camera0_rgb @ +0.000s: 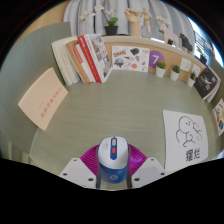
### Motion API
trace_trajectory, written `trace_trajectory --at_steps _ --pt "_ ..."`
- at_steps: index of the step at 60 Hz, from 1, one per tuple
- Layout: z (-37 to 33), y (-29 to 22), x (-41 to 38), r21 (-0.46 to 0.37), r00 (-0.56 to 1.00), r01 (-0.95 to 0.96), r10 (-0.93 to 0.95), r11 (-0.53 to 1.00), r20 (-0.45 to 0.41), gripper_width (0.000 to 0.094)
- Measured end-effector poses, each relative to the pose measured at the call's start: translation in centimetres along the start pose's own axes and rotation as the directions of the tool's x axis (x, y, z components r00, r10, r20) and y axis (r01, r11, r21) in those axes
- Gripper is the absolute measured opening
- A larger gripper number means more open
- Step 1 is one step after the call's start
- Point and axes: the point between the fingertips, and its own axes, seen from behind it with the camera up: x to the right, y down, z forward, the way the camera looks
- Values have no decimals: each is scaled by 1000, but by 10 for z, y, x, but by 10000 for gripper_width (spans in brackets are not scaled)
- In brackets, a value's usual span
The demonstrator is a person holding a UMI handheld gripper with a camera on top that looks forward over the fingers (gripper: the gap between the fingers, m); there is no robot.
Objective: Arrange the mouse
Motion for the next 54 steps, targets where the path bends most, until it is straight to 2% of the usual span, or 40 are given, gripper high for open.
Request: trace_trajectory --at_steps 8,19,27,34,41,54 --pt "-55 -75 23 144 1000 16 -17 989 4 348" --pt "-138 -177 106 339 997 45 -21 940 -76 349" --pt "-158 -205 186 385 992 28 22 923 -124 349" --pt "-129 -182 248 345 985 -33 89 938 -148 348" --pt "-84 -137 294 231 979 -69 110 971 -171 347" --pt "-12 -55 305 54 983 -94 102 994 -152 347"
